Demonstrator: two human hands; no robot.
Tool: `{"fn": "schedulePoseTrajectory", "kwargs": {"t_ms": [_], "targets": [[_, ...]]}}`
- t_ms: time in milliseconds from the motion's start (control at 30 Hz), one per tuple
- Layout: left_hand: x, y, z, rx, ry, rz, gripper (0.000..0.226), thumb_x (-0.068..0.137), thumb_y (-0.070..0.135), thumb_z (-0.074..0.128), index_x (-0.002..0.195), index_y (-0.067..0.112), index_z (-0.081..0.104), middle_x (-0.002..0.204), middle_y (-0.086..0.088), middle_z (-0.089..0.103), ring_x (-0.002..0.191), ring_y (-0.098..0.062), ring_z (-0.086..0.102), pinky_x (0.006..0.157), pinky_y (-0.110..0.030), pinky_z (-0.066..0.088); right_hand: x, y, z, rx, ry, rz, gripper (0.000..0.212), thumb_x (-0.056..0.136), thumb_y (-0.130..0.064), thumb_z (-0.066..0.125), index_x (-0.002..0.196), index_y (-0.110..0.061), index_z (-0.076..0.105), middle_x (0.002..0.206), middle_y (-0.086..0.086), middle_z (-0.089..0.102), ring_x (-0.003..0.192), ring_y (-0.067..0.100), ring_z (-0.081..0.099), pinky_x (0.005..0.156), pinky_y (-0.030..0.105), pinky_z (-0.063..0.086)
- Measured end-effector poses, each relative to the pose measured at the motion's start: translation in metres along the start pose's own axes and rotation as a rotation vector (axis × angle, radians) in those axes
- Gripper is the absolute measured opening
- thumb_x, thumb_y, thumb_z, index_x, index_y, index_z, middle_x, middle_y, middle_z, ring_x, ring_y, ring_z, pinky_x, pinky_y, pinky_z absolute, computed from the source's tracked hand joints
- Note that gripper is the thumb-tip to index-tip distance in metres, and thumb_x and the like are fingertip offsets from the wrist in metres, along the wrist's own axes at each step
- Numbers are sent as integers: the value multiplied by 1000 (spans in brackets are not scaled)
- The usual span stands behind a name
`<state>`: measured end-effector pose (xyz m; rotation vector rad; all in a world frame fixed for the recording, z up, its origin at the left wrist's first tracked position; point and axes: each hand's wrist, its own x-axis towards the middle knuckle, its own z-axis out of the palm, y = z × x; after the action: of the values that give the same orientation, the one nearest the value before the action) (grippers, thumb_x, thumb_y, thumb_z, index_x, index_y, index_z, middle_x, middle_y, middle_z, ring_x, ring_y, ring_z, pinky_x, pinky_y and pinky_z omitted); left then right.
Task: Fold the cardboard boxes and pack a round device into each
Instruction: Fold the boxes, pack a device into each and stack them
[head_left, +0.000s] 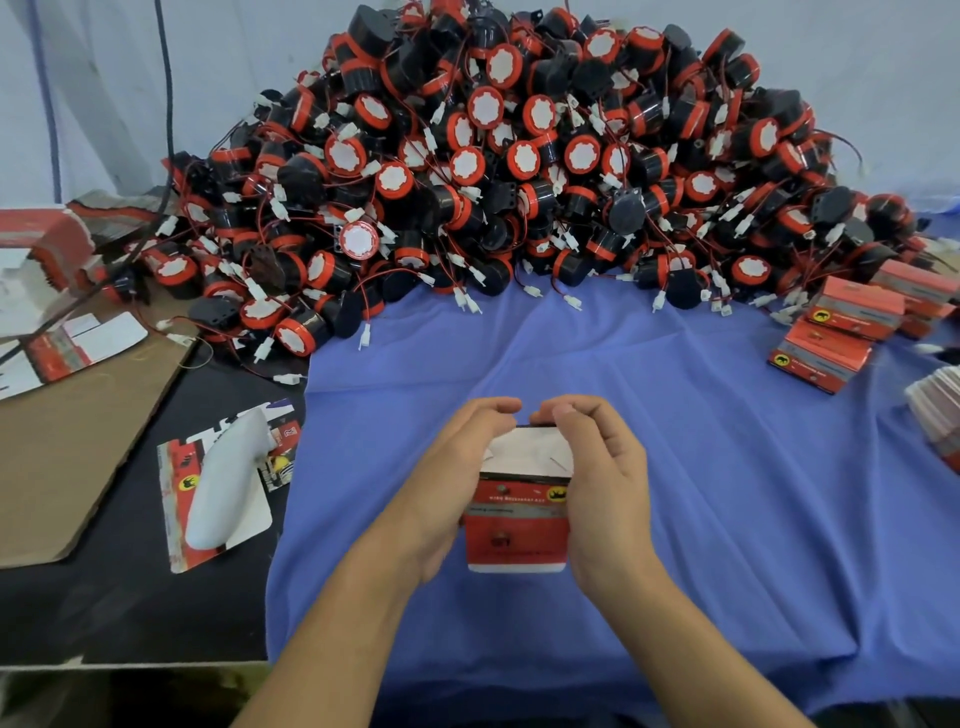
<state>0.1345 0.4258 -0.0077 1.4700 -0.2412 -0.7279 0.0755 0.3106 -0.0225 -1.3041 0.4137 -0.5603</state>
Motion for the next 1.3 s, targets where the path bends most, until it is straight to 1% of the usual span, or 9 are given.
{"fn": "schedulePoseTrajectory", "kwargs": {"t_ms": [233, 500, 667, 767, 867, 933, 1067, 1133, 1300], "targets": [[-4, 6, -24, -157, -288, -93, 58, 81, 25, 66, 138, 33, 59, 136, -26, 61, 106, -36, 61, 99, -47, 53, 1, -3, -4, -17, 63, -135, 38, 98, -34, 50, 76, -13, 72, 84, 4, 76, 71, 15, 68, 62, 22, 52], [-4, -12, -30, -315, -522, 4, 93, 70, 29, 93, 150, 39, 48, 141, -21, 60, 110, -38, 66, 90, -44, 57, -6, -10, -7, -40, -81, -199, 39, 101, -29, 43, 79, -14, 72, 87, 9, 77, 78, 23, 72, 66, 23, 55], [-6, -25, -25, -406, -604, 15, 105, 70, 22, 93, 157, 35, 37, 151, -20, 51, 125, -44, 53, 106, -52, 44, -12, -6, -10, -41, -158, -203, 40, 101, -27, 43, 79, -9, 71, 84, 10, 76, 75, 20, 72, 64, 21, 55], [-6, -13, -33, -199, -524, 16, 99, 72, 29, 92, 153, 44, 38, 148, -18, 55, 125, -37, 60, 103, -48, 51, -11, -6, -14, -42, -94, -244, 41, 101, -33, 47, 77, -10, 70, 81, 11, 75, 72, 21, 71, 64, 24, 54], [-14, 2, -45, 193, -159, 116, 90, 58, 81, 80, 140, 61, 47, 148, 8, 53, 136, -7, 52, 103, -30, 47, -5, -7, -22, -145, 82, -436, 36, 100, -48, 52, 83, -22, 70, 88, 0, 76, 80, 14, 69, 69, 21, 51], [-16, -5, -53, 152, 50, 94, 87, 57, 95, 63, 132, 53, 58, 141, 12, 57, 130, -4, 57, 93, -26, 52, -2, -5, -25, -176, 127, -555, 30, 100, -54, 55, 92, -28, 68, 98, -7, 75, 91, 12, 70, 78, 20, 51], [-19, -14, -40, -117, -136, -139, 75, 80, 76, 54, 131, 23, 69, 127, -16, 71, 113, -29, 72, 86, -39, 62, -3, 12, -18, -245, -57, -666, 13, 96, -49, 64, 104, -39, 64, 113, -15, 73, 112, 13, 70, 95, 22, 51], [-16, -14, -35, -90, -158, -26, 50, 94, 54, 65, 137, 29, 64, 130, -9, 71, 119, -26, 69, 95, -37, 59, -7, 21, -17, -289, -145, -672, 18, 96, -47, 66, 112, -40, 64, 121, -17, 71, 123, 11, 65, 101, 20, 48], [-9, -20, -45, 64, -57, 259, 87, 75, 9, 81, 127, 59, 32, 122, -1, 73, 116, -17, 69, 86, -24, 57, 1, 22, -29, -324, -233, -303, 54, 92, -60, 64, 142, -48, 47, 148, -25, 51, 140, 2, 47, 114, 29, 42]]}}
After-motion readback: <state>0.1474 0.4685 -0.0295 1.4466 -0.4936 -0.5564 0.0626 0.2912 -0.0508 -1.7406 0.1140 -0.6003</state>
